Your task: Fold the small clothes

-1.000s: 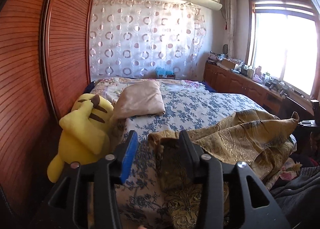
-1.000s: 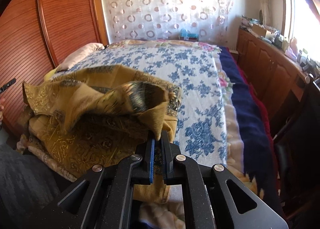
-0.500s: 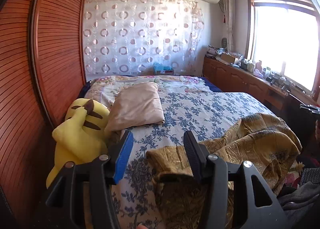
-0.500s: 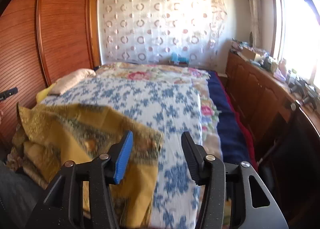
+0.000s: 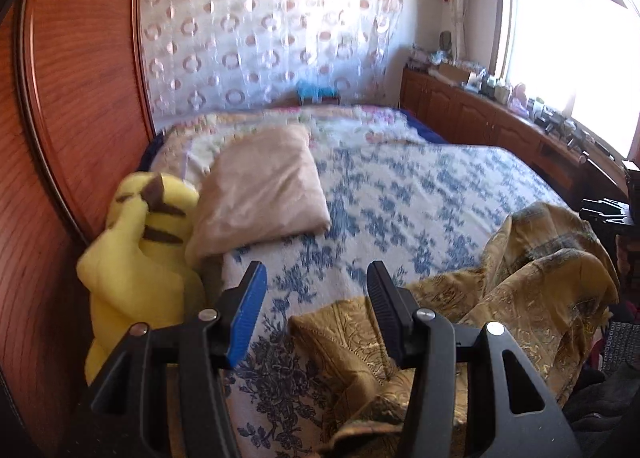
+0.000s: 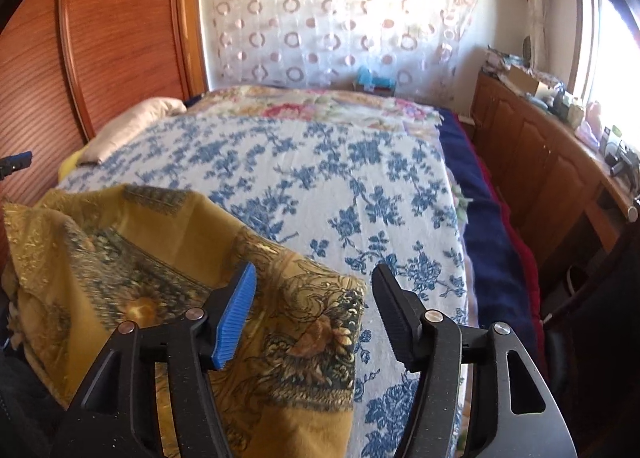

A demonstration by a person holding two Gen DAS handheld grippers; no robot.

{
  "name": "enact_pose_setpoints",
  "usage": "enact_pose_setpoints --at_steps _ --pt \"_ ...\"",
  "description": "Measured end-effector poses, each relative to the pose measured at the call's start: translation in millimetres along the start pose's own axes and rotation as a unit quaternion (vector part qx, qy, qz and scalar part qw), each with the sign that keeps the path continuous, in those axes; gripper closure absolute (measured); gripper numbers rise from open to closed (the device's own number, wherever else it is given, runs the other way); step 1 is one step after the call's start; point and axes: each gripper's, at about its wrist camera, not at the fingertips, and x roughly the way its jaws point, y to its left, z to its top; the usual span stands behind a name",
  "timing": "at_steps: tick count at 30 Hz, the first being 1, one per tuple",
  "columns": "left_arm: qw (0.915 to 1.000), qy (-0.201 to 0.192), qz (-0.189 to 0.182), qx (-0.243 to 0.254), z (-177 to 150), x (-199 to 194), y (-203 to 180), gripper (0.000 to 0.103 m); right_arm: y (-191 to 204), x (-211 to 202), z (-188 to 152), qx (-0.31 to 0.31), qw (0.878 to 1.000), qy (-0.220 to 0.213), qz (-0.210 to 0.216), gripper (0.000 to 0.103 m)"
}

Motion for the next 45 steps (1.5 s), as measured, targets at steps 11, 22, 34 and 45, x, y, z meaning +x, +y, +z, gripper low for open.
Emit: enact_pose_setpoints --at_steps 11,22,34,45 --pt "0.9974 0.069 -0.016 -0.013 -30.1 38.5 -4.2 0.052 -19.7 25.8 -14.2 0.022 0.999 0.040 -0.010 0.034" --pt "0.9953 0.092 -0.027 -0.015 -39.3 52.8 -7.8 0.053 -20.7 42.2 -16.1 0.026 0.998 0.061 0.001 0.032" --pt "0.9955 0.081 -0.048 -0.004 -41.1 49.0 -13.4 0.085 -20.8 47.6 -15.2 0.026 0.997 0.068 0.015 0.031" --pt "0.9979 0.012 -0.063 0.004 -33.1 -2.6 -34.1 0.099 9.0 27.0 -23.6 -0.024 0.996 0.072 0.055 0.096"
